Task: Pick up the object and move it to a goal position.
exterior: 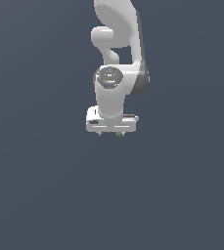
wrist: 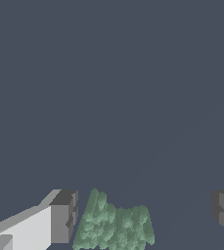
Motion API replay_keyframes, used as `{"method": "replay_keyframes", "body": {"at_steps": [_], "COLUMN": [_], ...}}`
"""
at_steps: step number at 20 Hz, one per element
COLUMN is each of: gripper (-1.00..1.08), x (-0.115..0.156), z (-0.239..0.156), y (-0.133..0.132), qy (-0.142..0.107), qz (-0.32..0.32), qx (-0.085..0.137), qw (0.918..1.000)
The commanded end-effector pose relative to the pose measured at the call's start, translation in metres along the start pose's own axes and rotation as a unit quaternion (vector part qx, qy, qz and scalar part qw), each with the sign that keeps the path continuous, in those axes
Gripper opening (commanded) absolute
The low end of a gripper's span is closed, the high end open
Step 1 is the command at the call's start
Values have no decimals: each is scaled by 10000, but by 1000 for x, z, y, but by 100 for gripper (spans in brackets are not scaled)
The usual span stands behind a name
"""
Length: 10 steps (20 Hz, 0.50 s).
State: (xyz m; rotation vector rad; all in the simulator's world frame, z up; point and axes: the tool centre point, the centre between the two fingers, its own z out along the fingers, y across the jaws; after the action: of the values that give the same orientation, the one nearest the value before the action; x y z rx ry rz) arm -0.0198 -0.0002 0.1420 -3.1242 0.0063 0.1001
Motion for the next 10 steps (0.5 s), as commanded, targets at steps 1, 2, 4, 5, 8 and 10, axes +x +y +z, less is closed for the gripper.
{"method": "replay_keyframes", "body": {"at_steps": [1,2,4,5,8,10], "gripper": [100,100,100,100,100,100], "x": [0,0,-1,-1,-3,-4], "z": [0,0,-1,-1,-3,-4], "y": [0,1,6,11,27,33], "qy": [0,0,-10,-18,-48,-61], "qz": [0,0,10,20,73,115], "qx": [0,0,-16,-29,-71,-87], "qw": [10000,10000,10000,10000,9999,9999]}}
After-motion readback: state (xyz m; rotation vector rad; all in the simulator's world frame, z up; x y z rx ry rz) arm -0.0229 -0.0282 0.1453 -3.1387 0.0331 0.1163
